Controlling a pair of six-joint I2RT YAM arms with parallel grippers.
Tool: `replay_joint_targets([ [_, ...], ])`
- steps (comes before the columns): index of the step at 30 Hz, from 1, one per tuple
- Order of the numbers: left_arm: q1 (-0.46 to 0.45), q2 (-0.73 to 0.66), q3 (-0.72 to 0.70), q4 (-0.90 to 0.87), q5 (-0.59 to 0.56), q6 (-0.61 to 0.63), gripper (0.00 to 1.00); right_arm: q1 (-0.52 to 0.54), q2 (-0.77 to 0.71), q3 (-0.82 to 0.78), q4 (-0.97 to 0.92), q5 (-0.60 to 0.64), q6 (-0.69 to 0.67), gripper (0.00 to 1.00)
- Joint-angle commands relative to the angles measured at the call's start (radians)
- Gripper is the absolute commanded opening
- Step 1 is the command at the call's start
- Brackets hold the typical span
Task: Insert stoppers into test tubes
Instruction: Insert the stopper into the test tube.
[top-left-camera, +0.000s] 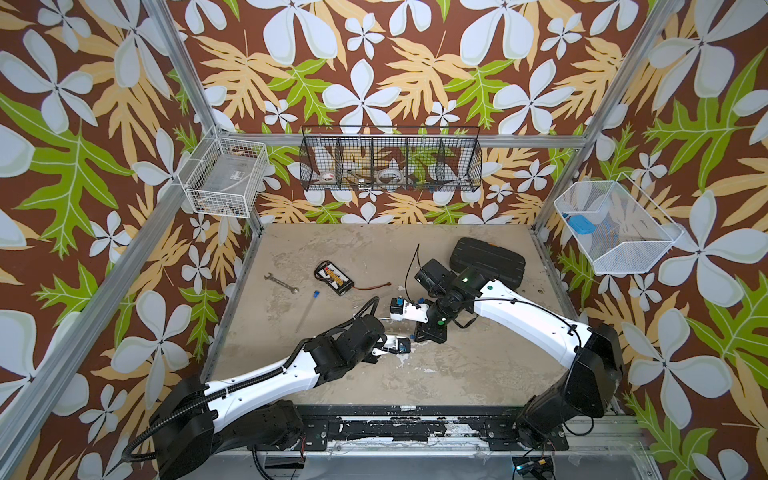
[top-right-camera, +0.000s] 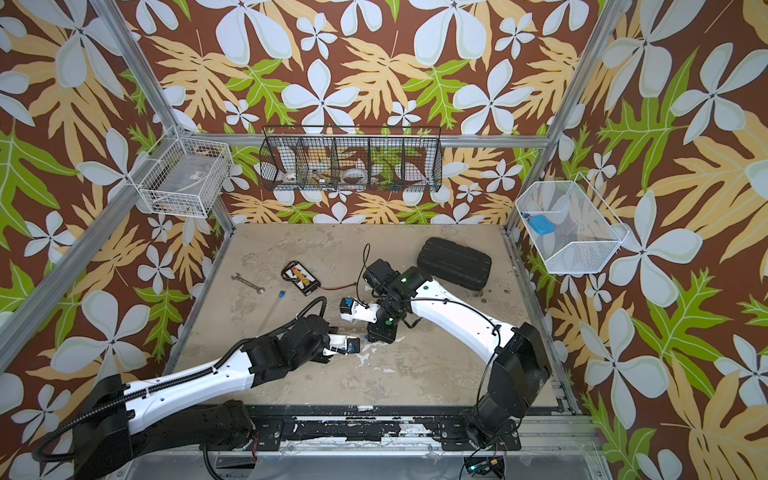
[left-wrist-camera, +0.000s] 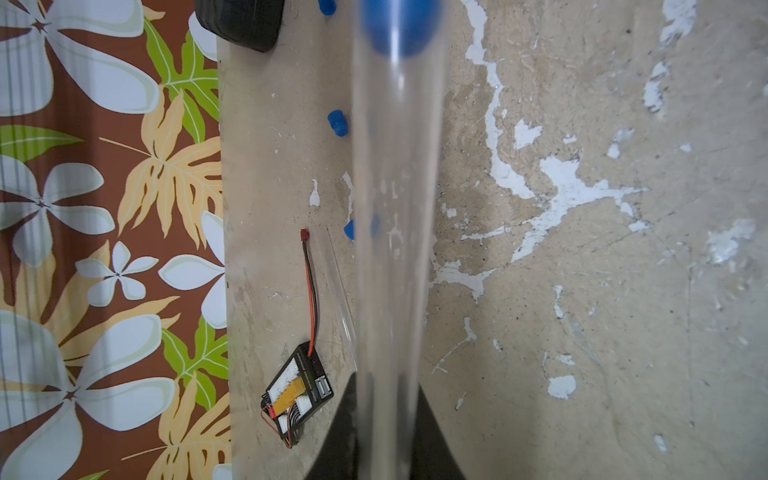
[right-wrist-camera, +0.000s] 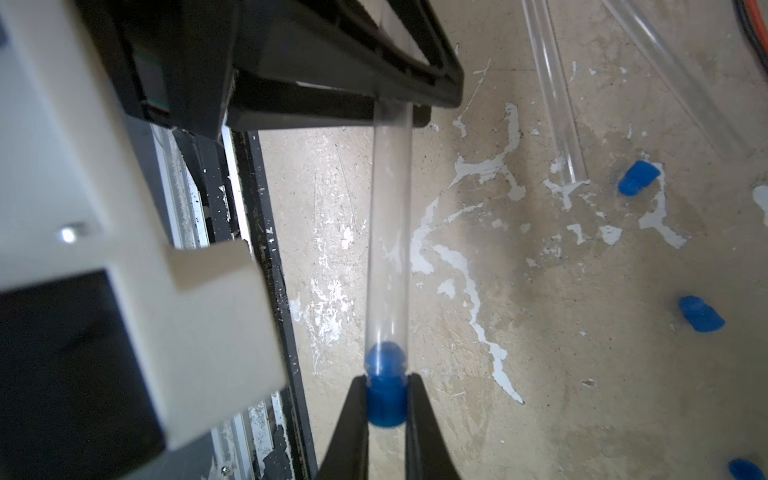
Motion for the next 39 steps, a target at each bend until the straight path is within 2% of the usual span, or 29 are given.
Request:
replay_joint_targets([
  [1,-0.018,-0.024,0.007,0.068,0.147,0.078,0.00,0.007,0.006,0.034,0.222,-0.155,0.024,0.00],
  [5,-0.023,-0.064,-0.002,0.088,0.204,0.101,0.00,0.011,0.013,0.056,0.272,-0.223,0.038,0.00],
  [14,-0.022,-0.132,-0.011,0.143,0.356,0.024,0.00,0.010,-0.008,0.027,0.417,-0.311,0.124,0.00],
  [23,-0.026,-0.164,-0.039,0.199,0.364,0.064,0.00,0.010,-0.014,-0.001,0.541,-0.387,0.229,0.00],
  [31,-0.026,-0.222,-0.098,0.235,0.350,0.129,0.00,-0.018,-0.019,-0.022,0.538,-0.388,0.247,0.00],
  [32,-0.025,-0.222,-0.102,0.231,0.335,0.133,0.00,-0.020,-0.020,-0.022,0.525,-0.367,0.247,0.03],
  [35,-0.026,-0.207,-0.110,0.219,0.258,0.145,0.00,-0.040,-0.041,-0.043,0.484,-0.309,0.251,0.30],
  [36,-0.025,-0.197,-0.108,0.207,0.227,0.147,0.00,-0.051,-0.051,-0.051,0.472,-0.316,0.256,0.38],
  [37,-0.025,-0.181,-0.108,0.188,0.188,0.147,0.00,-0.066,-0.064,-0.062,0.464,-0.332,0.266,0.51],
  [38,-0.025,-0.163,-0.105,0.167,0.155,0.148,0.00,-0.082,-0.082,-0.075,0.461,-0.356,0.282,0.59],
  [39,-0.026,-0.150,-0.105,0.150,0.133,0.147,0.00,-0.095,-0.097,-0.086,0.461,-0.379,0.296,0.63],
])
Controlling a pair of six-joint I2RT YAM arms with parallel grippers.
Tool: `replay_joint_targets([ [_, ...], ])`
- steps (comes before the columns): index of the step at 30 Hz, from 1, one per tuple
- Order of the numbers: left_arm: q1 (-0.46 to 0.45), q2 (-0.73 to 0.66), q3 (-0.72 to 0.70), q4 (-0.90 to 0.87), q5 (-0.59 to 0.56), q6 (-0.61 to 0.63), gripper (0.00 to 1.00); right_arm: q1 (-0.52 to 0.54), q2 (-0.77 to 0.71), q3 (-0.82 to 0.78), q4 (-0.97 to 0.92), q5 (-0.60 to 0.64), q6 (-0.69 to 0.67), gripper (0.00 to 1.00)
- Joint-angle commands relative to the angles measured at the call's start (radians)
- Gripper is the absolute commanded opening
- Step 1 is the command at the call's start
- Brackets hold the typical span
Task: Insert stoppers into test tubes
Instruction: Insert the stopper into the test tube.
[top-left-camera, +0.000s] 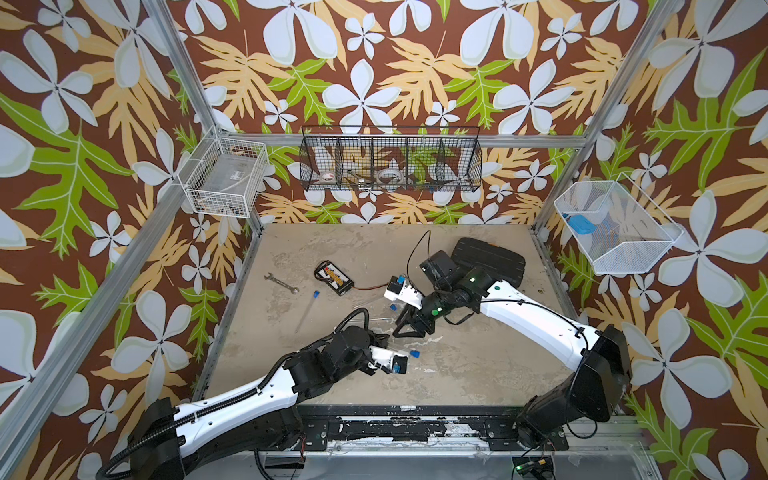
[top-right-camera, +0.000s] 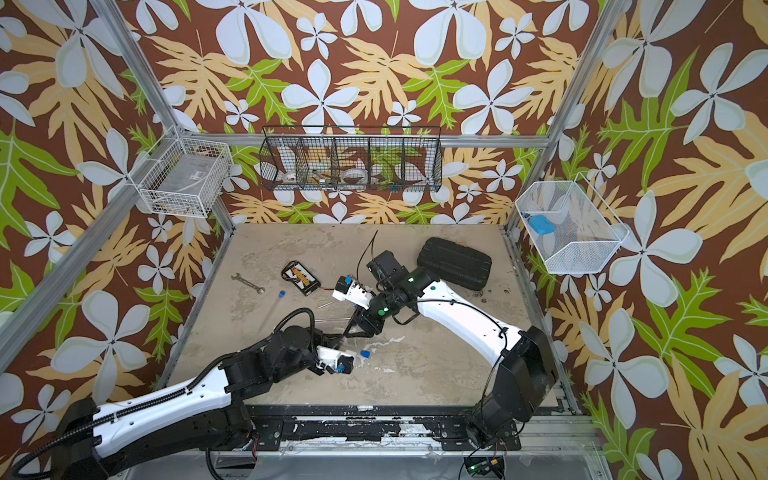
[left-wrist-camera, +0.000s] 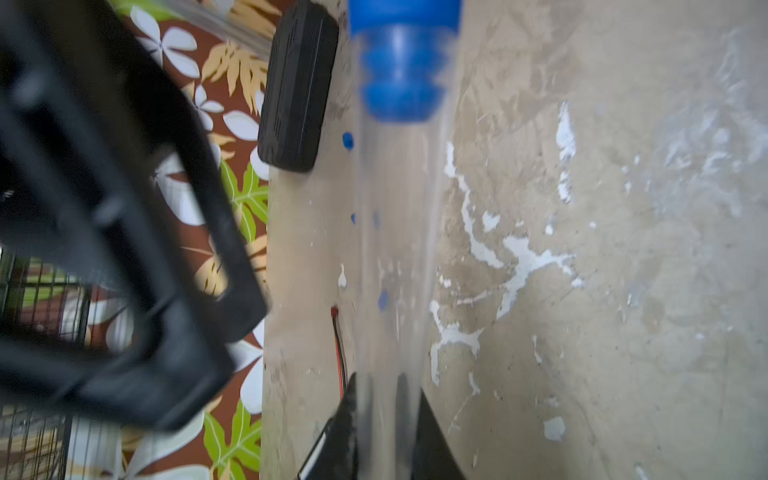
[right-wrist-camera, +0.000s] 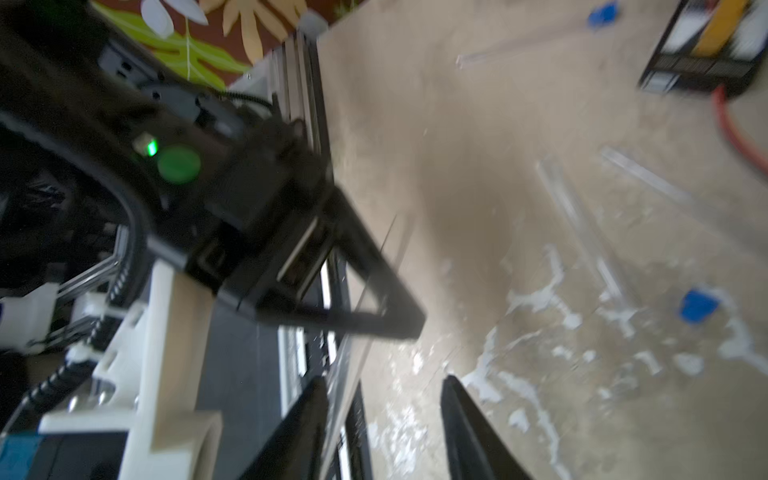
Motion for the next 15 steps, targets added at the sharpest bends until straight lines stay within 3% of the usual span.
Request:
replay_joint_targets([
  [1,0.002,0.039,0.005,0.006,-0.036,0.023,0.00,-0.037,-0.048,-0.033,0.131,-0.074,0.056,0.65],
  [5,0.005,0.057,-0.001,-0.020,-0.067,-0.026,0.00,-0.094,-0.135,-0.115,0.159,-0.072,0.103,0.66],
  [9,0.007,0.066,0.001,-0.050,-0.054,-0.077,0.00,-0.176,-0.213,-0.218,0.211,0.041,0.161,0.63],
  [15,0.162,0.179,0.120,-0.300,0.155,-0.226,0.00,-0.253,-0.307,-0.348,0.294,0.273,0.212,0.58],
])
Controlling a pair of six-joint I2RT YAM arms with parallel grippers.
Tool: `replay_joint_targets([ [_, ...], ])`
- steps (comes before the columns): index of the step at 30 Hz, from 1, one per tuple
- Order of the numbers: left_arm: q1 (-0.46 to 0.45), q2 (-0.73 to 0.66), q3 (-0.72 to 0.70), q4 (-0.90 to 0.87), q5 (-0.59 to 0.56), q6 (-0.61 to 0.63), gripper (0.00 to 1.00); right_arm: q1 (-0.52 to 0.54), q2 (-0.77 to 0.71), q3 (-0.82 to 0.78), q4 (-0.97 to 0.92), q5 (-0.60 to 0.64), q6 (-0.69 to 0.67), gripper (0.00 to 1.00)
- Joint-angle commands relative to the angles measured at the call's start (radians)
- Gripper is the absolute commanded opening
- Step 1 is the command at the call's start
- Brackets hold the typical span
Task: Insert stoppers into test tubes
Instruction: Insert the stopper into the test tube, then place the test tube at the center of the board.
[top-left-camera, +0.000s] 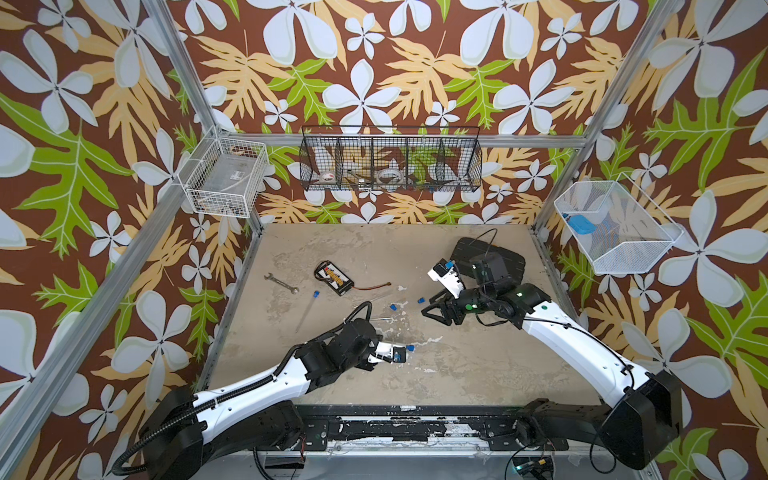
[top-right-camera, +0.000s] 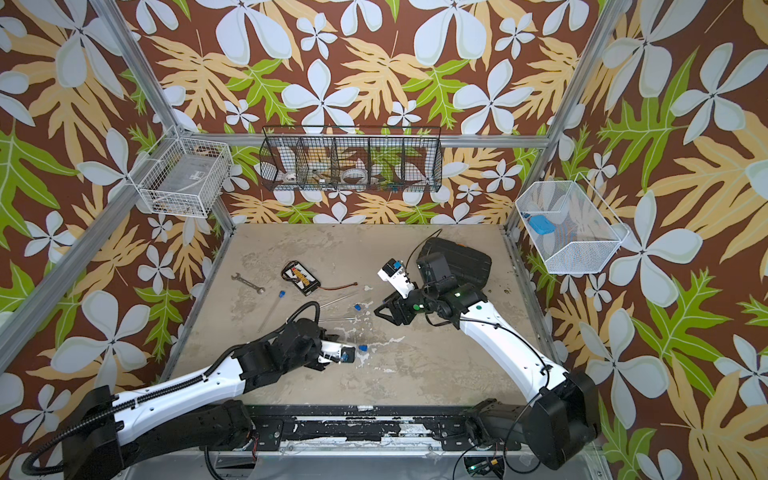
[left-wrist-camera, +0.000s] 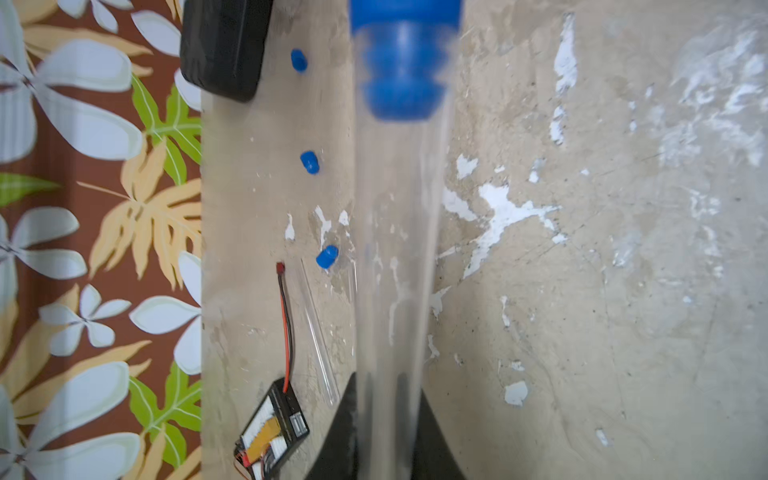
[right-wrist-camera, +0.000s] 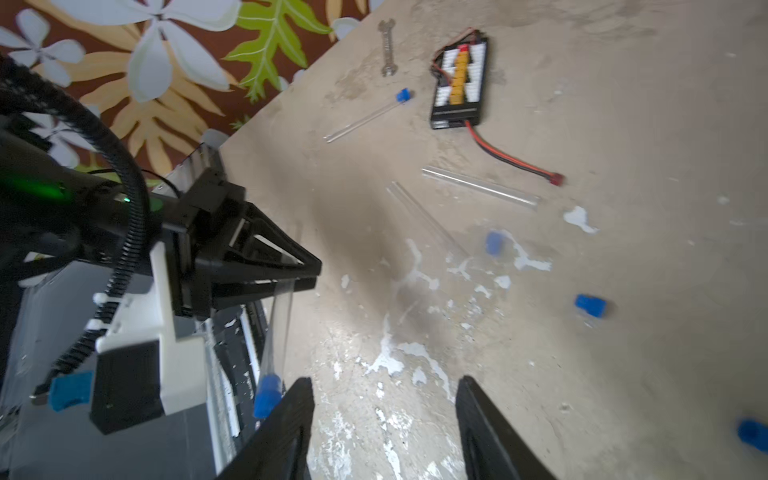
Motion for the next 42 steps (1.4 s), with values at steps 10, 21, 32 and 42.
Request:
replay_joint_targets([
  [10,0.141,0.198,0.159,-0.306,0.325,-0.252,0.00,0.001,-0.117,-0.130,0.106,-0.025,-0.151,0.55],
  [21,0.141,0.214,0.183,-0.314,0.336,-0.235,0.00,0.033,-0.130,-0.150,0.022,-0.065,-0.376,0.55],
  [32,0.395,0.225,0.166,-0.282,0.315,-0.484,0.00,0.039,-0.157,-0.221,0.172,0.137,-0.281,0.52],
  [42,0.672,0.305,0.189,-0.338,0.244,-0.564,0.00,0.039,-0.117,-0.260,0.307,0.150,-0.180,0.51],
])
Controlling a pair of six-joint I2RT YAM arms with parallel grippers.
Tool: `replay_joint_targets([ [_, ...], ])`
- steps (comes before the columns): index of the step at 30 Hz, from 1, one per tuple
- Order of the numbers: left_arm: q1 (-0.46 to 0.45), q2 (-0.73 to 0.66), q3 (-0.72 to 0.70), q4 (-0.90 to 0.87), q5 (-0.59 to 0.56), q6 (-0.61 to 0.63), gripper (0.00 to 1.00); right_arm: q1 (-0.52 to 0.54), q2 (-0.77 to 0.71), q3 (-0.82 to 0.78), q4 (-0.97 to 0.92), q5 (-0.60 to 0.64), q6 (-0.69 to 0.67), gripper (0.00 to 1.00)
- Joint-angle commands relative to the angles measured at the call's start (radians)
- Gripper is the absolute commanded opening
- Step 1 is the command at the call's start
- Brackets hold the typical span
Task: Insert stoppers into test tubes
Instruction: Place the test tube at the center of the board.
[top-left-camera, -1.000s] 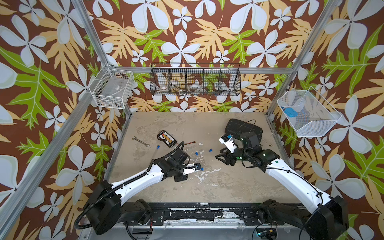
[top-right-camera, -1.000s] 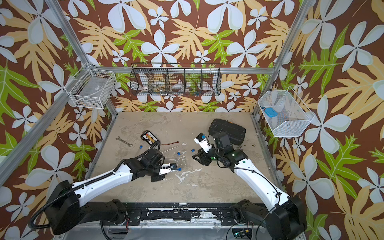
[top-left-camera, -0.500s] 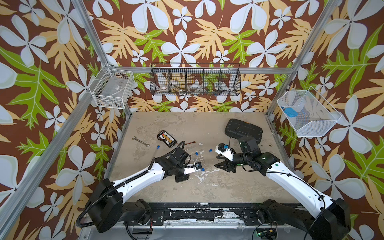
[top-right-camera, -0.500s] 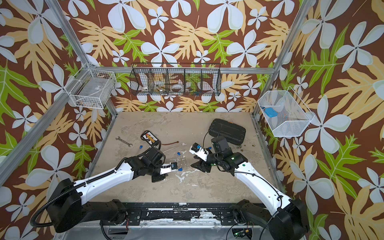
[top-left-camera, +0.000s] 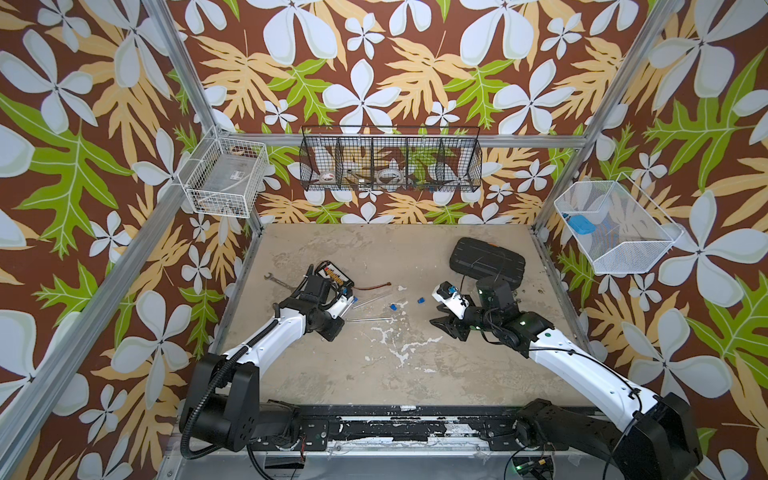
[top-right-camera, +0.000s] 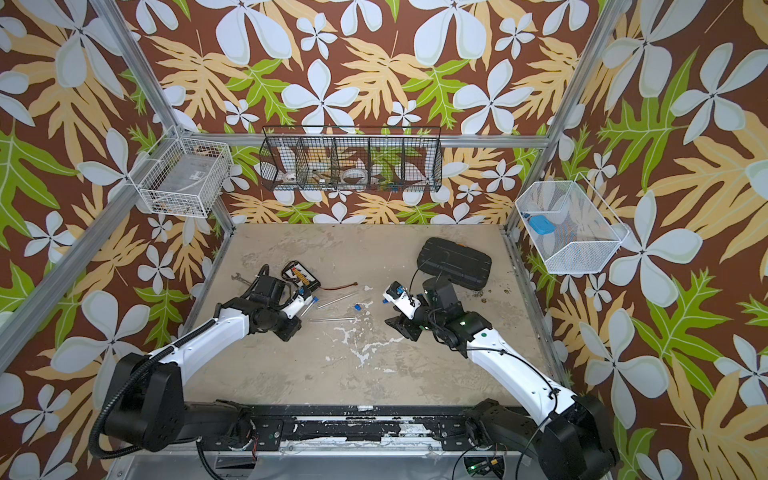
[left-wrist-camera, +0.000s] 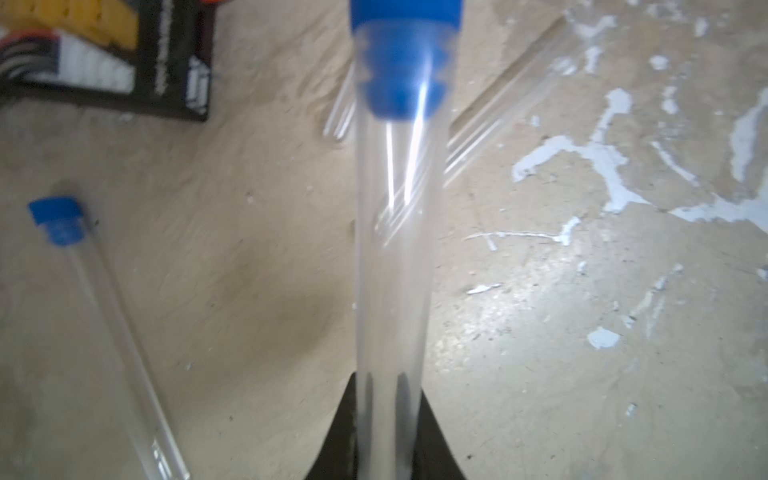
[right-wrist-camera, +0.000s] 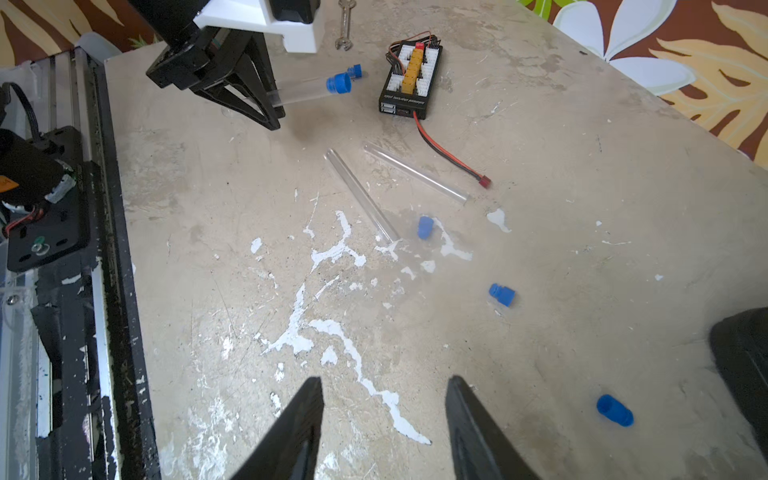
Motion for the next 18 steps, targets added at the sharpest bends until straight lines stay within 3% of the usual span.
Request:
replay_joint_targets([
  [1,0.045,0.026,0.016,-0.045,-0.054,-0.025,0.00,0.000,0.014,0.007,0.060,0.003,0.037,0.50],
  [15,0.139,0.264,0.122,-0.085,-0.164,-0.012,0.00,0.000,0.046,0.028,0.049,0.003,0.009,0.50],
  [18,0.139,0.298,0.136,-0.092,-0.175,-0.017,0.04,0.000,0.043,0.027,0.047,0.005,0.004,0.50],
])
